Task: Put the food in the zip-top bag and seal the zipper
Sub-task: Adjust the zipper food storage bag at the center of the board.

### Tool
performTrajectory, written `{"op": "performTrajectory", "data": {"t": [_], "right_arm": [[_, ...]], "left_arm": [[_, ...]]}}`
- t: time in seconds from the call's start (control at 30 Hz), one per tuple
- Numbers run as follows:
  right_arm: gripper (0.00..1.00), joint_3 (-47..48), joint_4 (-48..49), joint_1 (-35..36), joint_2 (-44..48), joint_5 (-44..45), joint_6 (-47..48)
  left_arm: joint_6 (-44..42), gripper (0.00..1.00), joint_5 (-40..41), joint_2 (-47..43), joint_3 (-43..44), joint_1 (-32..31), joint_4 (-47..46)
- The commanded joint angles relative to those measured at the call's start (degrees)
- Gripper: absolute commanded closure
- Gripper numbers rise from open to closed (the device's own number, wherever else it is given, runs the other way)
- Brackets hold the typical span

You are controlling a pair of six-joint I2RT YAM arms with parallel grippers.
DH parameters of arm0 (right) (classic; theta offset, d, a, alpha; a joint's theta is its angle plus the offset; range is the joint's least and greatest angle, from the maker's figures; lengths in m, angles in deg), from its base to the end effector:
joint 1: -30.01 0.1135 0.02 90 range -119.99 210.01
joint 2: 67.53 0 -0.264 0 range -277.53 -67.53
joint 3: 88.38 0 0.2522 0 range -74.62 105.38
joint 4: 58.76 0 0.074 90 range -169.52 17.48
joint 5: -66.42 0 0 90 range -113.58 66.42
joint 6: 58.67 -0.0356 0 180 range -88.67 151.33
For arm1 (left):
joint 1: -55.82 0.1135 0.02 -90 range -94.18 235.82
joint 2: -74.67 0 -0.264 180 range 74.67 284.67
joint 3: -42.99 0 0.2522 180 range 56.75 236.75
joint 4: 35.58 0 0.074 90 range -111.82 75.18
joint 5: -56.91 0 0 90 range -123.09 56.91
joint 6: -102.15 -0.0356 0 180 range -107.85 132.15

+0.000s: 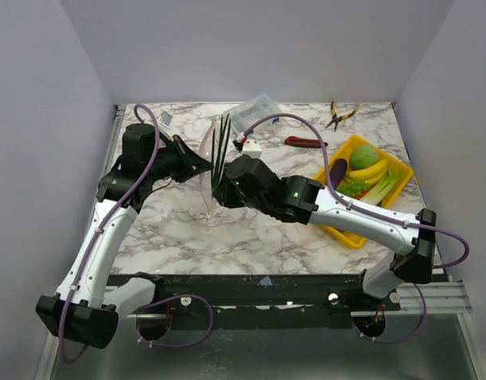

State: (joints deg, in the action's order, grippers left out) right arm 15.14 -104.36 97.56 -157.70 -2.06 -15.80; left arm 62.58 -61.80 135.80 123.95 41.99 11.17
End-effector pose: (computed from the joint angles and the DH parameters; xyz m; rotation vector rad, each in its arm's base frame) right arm 0.1483 0.3247 0.3786 -0.1618 2.1887 0.7895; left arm 0.2130 -0.0701 0.3826 -0.3583 2.1709 -1.1806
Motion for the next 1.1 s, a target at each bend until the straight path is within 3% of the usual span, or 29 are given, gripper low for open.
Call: {"op": "performTrajectory", "data": {"t": [0.0,0.03,0.2,0.33,0.53,0.67,0.8,0.9,1.07], "right_arm": [[0.95,4.85,-2.12,0.4,-1.3,0.69,0.18],[1.0,6.65,-4.01,0.23,-1.59,0.44,0.43],[1.0,19.92,-12.72,-5.13,-2.66,-12.73,5.71],[1.0,32.88,-20.2,-5.76,-9.34,-21.02,8.94],[1.0,20.71,-8.71,-5.94,-8.05,-23.27,6.8],[1.0,24.13,-8.3,-5.94,-8.99,-24.71,5.37],[1.0,21.48,-4.2,-5.94,-7.63,-30.84,1.57],[1.0,15.44,2.45,-5.94,-5.16,-33.09,-2.0],[1.0,2.25,14.18,-6.03,-1.06,-29.57,-6.16]], "left_arm": [[-0.31,1.0,5.14,-0.03,6.26,0.46,7.63],[-0.3,1.0,7.47,0.09,8.91,0.46,10.74],[-3.43,1.0,15.22,2.63,24.44,0.44,28.64],[-4.06,1.0,14.7,3.75,30.31,0.47,33.53],[-4.34,1.0,19.48,3.6,24.11,0.72,30.16],[-6.96,1.0,22.11,7.67,33.9,0.76,38.63],[-7.0,1.0,23.44,4.51,34.58,0.74,38.7],[-7.45,1.0,22.4,2.35,32.91,0.79,37.79],[-11.45,1.0,23.81,4.08,29.62,0.72,36.75]]}}
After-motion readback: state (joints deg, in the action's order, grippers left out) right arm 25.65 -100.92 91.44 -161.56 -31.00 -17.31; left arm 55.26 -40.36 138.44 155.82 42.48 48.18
